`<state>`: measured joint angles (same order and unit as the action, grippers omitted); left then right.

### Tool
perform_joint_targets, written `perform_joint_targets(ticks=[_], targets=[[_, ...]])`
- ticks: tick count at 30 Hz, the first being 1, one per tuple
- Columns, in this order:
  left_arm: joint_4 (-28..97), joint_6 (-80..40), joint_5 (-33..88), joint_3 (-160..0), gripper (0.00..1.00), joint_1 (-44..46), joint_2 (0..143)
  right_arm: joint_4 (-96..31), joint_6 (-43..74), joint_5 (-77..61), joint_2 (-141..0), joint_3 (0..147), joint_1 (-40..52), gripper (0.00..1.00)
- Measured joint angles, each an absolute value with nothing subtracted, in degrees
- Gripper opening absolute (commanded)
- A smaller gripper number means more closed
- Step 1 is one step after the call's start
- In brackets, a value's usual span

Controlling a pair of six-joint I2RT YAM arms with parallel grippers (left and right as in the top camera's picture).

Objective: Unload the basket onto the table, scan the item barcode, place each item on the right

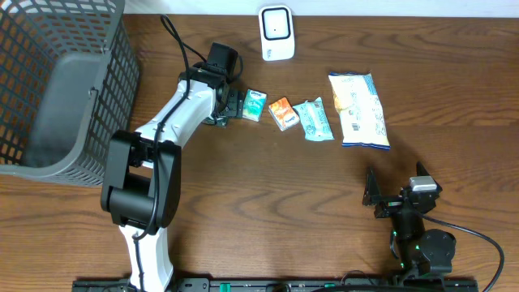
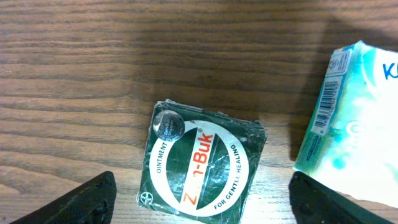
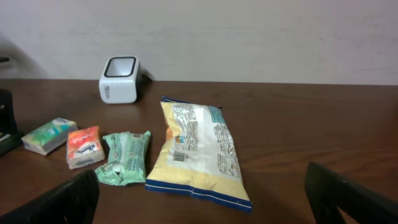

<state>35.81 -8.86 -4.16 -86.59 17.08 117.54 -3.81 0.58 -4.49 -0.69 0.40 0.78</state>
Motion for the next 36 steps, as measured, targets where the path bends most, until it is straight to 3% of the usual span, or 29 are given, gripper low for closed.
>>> perform_joint_targets(ticks=[6,13,20,24,30,36], targets=[[35.9,-8.8,-3.9,-86.6,0.91,17.1,112.2,-3.8,0.6,-4.5,-0.7,0.4,0.8,0.99],[35.6,-8.8,-3.7,-87.1,0.98,17.0,93.0,-3.8,0.6,-4.5,-0.7,0.4,0.8,0.99],[35.6,-9.0,-8.0,-88.3,0.98,14.3,78.9,-3.8,0.6,-4.5,-0.7,0.4,0.8,0.99],[35.7,-11.7,-11.2,-88.3,0.98,10.0,78.2,-3.8,0.6,-4.5,-0.7,0.4,0.8,0.99],[37.2,-26.9,-10.8,-88.3,0.98,0.0,79.7,-3.8,0.6,-4.5,-0.7,0.4,0.8,0.99],[38.7,-31.8,-8.9,-88.3,0.98,-3.0,79.7,-3.8,0.6,-4.5,-0.7,0.4,0.8,0.99]])
